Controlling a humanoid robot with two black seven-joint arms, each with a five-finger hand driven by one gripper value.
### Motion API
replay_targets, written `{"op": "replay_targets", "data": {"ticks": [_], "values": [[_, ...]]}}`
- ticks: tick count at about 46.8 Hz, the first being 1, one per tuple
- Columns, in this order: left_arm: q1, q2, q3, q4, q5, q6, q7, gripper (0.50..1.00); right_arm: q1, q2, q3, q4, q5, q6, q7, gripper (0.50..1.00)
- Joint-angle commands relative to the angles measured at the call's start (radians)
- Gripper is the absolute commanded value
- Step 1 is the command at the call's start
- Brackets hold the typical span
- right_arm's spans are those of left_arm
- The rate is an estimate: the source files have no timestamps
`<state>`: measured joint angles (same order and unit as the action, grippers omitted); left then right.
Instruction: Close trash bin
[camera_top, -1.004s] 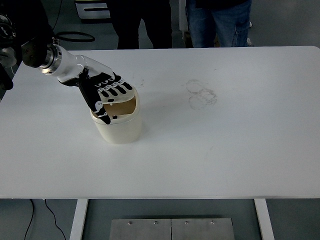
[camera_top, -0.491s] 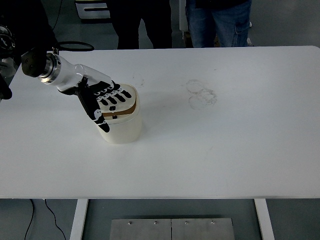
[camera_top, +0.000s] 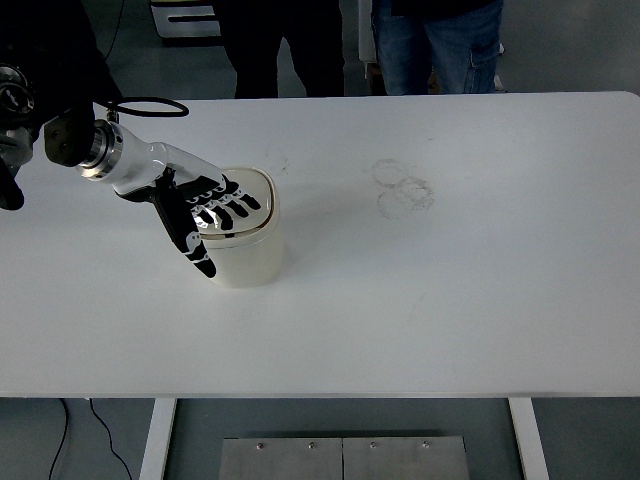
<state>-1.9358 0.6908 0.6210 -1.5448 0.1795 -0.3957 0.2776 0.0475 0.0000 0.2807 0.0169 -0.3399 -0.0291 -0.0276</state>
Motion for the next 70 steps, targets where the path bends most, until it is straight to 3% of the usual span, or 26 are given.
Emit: {"op": "replay_targets", "data": {"ticks": [1, 33, 54, 60, 70], "values": [[0.008, 0.0, 0.0, 0.0, 0.0, 0.0, 0.0, 1.0, 0.0, 0.0, 0.0, 0.0, -0.001, 0.0, 0.0, 0.989], [0.012, 0.004, -0.001, 0.002, 0.003, 0.012, -0.001, 1.0, 0.0, 0.0, 0.0, 0.0, -0.001, 0.0, 0.0, 0.991], [-0.035, 0.059, -0.01, 0.052, -0.037, 0.014, -0.018, 1.0, 0.0, 0.0, 0.0, 0.0, 0.001, 0.0, 0.0, 0.989], [-0.012, 0.088, -0.014, 0.124, -0.139, 0.035, -0.064, 1.0, 0.0, 0.0, 0.0, 0.0, 0.001, 0.0, 0.0, 0.989], [0.124, 0.17, -0.056, 0.242, -0.258, 0.124, -0.173, 1.0, 0.0, 0.0, 0.0, 0.0, -0.001, 0.0, 0.0, 0.989]]}}
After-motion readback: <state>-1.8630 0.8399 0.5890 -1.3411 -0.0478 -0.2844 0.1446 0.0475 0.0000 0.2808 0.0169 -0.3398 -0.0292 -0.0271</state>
